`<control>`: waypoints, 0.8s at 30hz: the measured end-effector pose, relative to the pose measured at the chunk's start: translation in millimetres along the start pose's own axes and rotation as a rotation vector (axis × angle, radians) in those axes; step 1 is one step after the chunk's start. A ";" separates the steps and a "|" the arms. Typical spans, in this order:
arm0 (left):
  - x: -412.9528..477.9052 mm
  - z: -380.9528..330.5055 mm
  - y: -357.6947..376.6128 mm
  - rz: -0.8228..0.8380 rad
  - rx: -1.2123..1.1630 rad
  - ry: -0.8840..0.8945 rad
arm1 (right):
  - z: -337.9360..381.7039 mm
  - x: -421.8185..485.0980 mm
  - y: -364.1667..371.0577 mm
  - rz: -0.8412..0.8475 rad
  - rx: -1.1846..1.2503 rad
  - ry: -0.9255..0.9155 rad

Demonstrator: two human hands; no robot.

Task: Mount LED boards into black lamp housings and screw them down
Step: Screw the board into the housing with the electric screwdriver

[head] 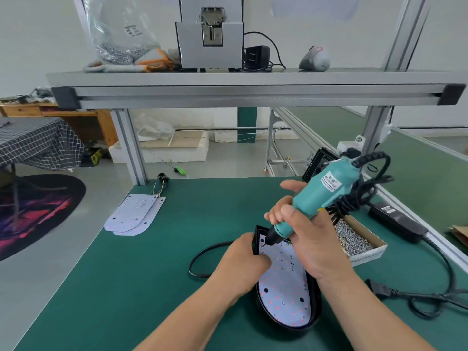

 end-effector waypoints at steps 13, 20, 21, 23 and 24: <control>1.3 2.9 -6.8 -0.023 -0.003 0.005 | 21.9 -6.4 -1.9 -0.068 -0.060 -0.056; 3.2 4.3 -10.1 -0.026 0.032 0.004 | 33.0 -12.9 4.0 0.047 0.022 -0.097; 4.0 5.5 -9.7 -0.011 0.030 -0.008 | 37.6 -12.0 3.9 0.051 0.035 -0.122; 4.7 9.7 -9.8 0.007 -0.007 -0.048 | 46.0 -8.3 -1.7 0.016 0.066 -0.163; 5.3 11.1 -10.6 0.006 -0.018 -0.060 | 47.6 -6.4 -7.8 -0.029 0.080 -0.160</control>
Point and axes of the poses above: each hand's wrist, its own x-axis towards the middle knuckle, its own y-axis out of the palm, z = x × y, the point moved 7 cm from there along x, towards the middle knuckle, and after that the axes turned 4 degrees about y, right-handed, at the moved point
